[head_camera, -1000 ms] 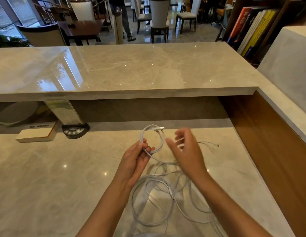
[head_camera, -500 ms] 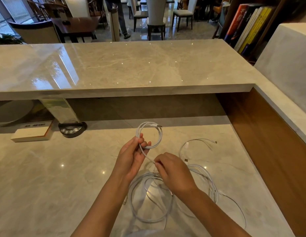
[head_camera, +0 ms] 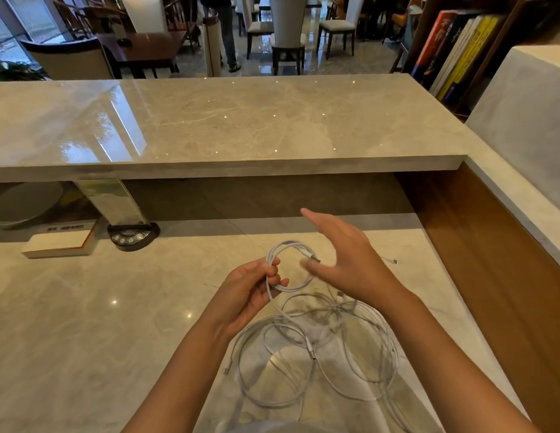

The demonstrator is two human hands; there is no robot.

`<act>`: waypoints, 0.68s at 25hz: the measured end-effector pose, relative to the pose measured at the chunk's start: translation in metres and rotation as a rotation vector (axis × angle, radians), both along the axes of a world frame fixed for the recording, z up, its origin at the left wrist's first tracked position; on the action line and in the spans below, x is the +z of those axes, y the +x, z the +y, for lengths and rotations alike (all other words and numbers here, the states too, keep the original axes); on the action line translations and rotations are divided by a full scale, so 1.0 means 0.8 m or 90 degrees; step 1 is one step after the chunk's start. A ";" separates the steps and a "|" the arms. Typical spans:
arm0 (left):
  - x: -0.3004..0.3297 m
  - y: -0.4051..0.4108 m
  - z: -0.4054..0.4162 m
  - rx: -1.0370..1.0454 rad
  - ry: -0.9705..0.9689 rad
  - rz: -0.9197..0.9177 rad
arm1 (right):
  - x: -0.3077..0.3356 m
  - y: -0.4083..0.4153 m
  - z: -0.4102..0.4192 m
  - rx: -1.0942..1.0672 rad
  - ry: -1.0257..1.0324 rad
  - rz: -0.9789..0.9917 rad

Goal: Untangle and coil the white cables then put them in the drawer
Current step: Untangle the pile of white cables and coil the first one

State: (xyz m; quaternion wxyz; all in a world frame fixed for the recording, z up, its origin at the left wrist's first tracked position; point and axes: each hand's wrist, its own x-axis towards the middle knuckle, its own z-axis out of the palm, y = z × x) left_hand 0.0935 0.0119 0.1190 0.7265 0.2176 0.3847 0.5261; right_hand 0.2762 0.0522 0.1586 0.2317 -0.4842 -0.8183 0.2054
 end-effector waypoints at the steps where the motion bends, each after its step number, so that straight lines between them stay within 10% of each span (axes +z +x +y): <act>1: 0.001 0.000 0.000 -0.013 -0.002 0.016 | 0.000 -0.001 0.002 0.016 0.070 -0.122; 7: 0.008 0.004 0.000 -0.028 -0.011 0.075 | -0.008 -0.010 0.016 0.123 0.195 -0.276; 17: -0.006 0.003 -0.005 -0.140 -0.043 0.109 | -0.015 0.018 0.034 0.075 -0.257 0.121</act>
